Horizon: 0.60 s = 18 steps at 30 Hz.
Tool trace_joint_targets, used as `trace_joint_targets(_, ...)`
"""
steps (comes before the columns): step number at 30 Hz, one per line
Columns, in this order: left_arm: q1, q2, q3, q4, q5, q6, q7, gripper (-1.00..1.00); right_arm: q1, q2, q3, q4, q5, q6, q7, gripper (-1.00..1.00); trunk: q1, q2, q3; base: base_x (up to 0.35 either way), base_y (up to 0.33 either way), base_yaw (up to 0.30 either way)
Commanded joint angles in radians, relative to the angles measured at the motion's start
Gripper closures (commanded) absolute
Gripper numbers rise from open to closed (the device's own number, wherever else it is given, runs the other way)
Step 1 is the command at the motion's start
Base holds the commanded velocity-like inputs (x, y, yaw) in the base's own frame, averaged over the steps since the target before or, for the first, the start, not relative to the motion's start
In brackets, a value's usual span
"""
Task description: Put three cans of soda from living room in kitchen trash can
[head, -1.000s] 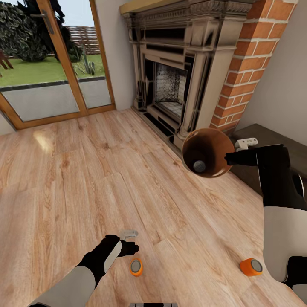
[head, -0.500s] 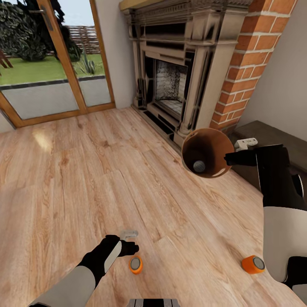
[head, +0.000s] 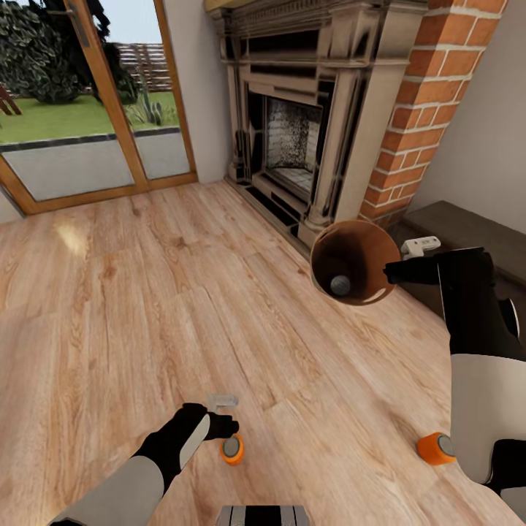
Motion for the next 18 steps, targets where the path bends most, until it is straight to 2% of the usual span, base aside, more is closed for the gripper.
trace_joint_targets(1,0.0,0.0,-0.001,0.0,0.0,0.0,0.0,-1.0,-0.001,0.0,0.0,0.0,-0.019,0.003,0.003,1.0,0.004,-0.007,-0.003,0.0,0.0,0.0)
trace_joint_targets(9,0.0,0.0,-0.003,0.0,0.0,-0.001,0.0,-1.0,0.0,0.001,0.003,0.0,-0.02,0.003,0.003,1.0,0.034,-0.063,-0.028,0.0,0.0,0.0)
trace_joint_targets(14,0.0,0.0,-0.004,-0.001,0.0,-0.001,0.0,-1.0,-0.001,0.002,0.003,0.0,-0.02,0.003,0.003,1.0,0.034,-0.063,-0.028,0.0,0.0,0.0)
trace_joint_targets(18,0.0,0.0,-0.004,-0.001,0.0,-0.001,0.0,-1.0,0.0,0.013,0.002,0.0,-0.02,0.003,0.003,1.0,0.034,-0.063,-0.028,0.0,0.0,0.0)
